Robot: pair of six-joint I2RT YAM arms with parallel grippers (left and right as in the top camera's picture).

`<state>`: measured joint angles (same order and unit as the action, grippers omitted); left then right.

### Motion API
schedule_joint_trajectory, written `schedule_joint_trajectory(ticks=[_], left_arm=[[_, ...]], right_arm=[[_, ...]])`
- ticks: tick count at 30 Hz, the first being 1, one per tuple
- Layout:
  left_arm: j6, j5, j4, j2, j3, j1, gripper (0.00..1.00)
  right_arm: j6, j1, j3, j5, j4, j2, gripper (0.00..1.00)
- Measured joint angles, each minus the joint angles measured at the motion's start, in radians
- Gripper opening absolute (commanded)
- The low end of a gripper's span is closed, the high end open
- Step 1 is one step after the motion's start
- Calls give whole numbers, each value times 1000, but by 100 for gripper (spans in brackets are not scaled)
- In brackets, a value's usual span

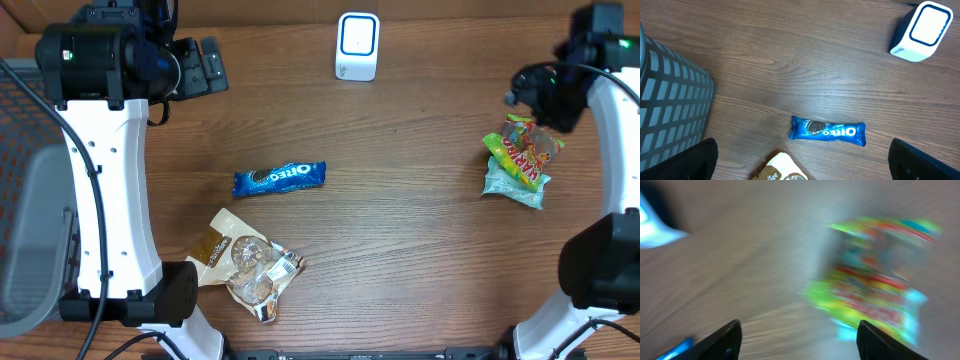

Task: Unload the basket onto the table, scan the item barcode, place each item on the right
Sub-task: 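Move the right gripper to the blue Oreo pack and grasp it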

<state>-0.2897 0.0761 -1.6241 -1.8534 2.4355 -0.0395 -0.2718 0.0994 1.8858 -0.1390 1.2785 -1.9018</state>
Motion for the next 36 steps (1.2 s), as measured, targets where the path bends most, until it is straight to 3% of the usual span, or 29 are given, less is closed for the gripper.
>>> schedule_joint_trajectory(ticks=[13, 15, 24, 32, 36], left_arm=[[0, 0, 0, 0, 0, 0, 100], [0, 0, 0, 0, 0, 0, 100], [0, 0, 0, 0, 0, 0, 100], [0, 0, 0, 0, 0, 0, 100], [0, 0, 0, 0, 0, 0, 100]], right_arm=[[-3, -468, -51, -159, -300, -78, 71], [-16, -511, -69, -161, -324, -121, 65], [-66, -629, -95, -168, -367, -258, 61], [-156, -684, -95, -165, -381, -296, 46], [-208, -695, -95, -163, -375, -328, 44]])
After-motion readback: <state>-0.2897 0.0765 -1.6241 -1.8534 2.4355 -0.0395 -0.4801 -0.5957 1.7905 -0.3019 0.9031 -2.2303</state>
